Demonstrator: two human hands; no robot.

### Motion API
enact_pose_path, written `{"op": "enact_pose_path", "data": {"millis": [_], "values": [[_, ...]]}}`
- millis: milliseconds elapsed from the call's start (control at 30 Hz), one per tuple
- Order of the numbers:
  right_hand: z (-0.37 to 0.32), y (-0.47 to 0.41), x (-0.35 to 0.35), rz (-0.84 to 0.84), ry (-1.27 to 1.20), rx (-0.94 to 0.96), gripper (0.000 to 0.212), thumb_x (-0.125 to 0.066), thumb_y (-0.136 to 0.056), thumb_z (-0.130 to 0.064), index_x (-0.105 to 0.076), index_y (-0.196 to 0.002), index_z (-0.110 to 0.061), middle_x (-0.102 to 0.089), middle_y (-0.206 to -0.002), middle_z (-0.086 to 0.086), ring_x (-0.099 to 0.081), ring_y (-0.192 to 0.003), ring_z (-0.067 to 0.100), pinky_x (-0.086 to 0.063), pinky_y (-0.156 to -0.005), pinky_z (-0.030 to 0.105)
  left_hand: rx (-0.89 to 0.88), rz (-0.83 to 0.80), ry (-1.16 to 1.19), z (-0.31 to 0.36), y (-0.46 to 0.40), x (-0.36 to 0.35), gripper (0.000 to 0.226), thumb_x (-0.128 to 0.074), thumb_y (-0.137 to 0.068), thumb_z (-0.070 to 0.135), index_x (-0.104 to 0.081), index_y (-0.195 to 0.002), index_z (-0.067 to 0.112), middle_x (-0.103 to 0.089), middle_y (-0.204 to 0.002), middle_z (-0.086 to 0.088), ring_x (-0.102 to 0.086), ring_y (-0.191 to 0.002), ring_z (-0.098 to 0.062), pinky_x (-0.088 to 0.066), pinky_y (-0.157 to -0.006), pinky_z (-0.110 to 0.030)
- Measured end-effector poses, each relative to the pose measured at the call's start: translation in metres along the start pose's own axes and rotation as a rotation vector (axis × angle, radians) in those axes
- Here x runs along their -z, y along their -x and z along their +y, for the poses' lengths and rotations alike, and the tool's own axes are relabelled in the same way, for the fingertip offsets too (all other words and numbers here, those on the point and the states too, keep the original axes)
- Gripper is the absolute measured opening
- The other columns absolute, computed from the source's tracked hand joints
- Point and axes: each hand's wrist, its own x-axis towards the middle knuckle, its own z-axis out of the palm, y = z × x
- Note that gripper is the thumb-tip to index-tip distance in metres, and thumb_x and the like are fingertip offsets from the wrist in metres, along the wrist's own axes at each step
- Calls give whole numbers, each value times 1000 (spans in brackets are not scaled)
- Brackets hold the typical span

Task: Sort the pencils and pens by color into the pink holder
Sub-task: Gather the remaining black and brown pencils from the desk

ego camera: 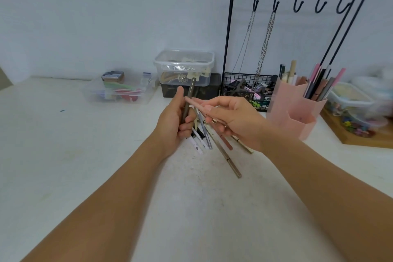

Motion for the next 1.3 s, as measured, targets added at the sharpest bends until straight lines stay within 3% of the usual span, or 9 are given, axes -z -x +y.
{"op": "enact_pose_path", "data": {"millis": [200,367,567,633,733,800,933,1133,1300], "values": [[1,-2,7,45,10,15,11,-76,-85,-8,-79,-96,-6,-64,-73,13,-50,-53,10,-41,-46,16,-50,-48,-137,0,0,2,27,-46,-106,24,-68,-99,11,-45,-62,-1,-25,-45,-8,-21,-38,-19],[1,-2,4,-50,141,55,16,-66,-95,-15,-74,-102,-4,-72,-82,11,-58,-64,17,-50,-60,27,-90,-16,-80,-1,-1,-2,21,-60,-100,29,-69,-103,11,-45,-63,2,-30,-48,-7,-27,-39,-17],[6,-5,-13,129,-149,45,18,-66,-95,-14,-68,-105,1,-75,-80,10,-71,-73,17,-60,-72,30,-181,-52,-139,-5,2,-9,41,-75,-84,32,-69,-116,7,-66,-76,-5,-48,-54,-9,-36,-47,-18],[8,-4,-16,162,-189,57,19,-67,-94,-13,-70,-102,4,-75,-80,14,-69,-70,16,-60,-67,25,-173,-33,-124,-5,2,-9,39,-73,-84,32,-70,-112,6,-61,-72,-3,-44,-49,-6,-34,-45,-17],[11,-4,-16,165,-147,86,18,-65,-96,-18,-76,-98,-3,-75,-93,19,-71,-80,21,-62,-81,33,-174,16,-67,-2,1,-5,21,-69,-90,34,-71,-90,13,-51,-70,-3,-35,-50,-6,-31,-44,-17],[15,-5,-15,240,-10,94,15,-65,-96,-20,-77,-92,-11,-75,-84,9,-69,-72,19,-62,-79,37,-164,140,-47,3,-2,-1,32,-61,-99,39,-64,-75,18,-47,-69,0,-36,-51,-8,-34,-47,-18],[23,-3,-19,268,488,138,12,-76,-87,-22,-76,-79,-13,-61,-58,-10,-50,-39,-4,-39,-44,9,-177,489,-115,10,-9,15,51,-48,-103,52,-46,-63,21,-58,-65,4,-48,-63,-13,-40,-67,-31],[28,-1,-25,245,801,80,9,-79,-80,-25,-73,-73,-24,-59,-66,-14,-54,-57,4,-39,-54,19,-212,607,-265,10,-9,33,39,-42,-107,45,-42,-77,19,-41,-53,5,-44,-46,-11,-37,-42,-20],[26,-4,-23,256,882,-2,7,-77,-80,-25,-75,-75,-21,-71,-77,-3,-67,-70,12,-56,-62,26,-155,571,-418,1,-13,37,29,-44,-108,34,-52,-84,18,-42,-59,4,-40,-49,-12,-40,-50,-26]]}}
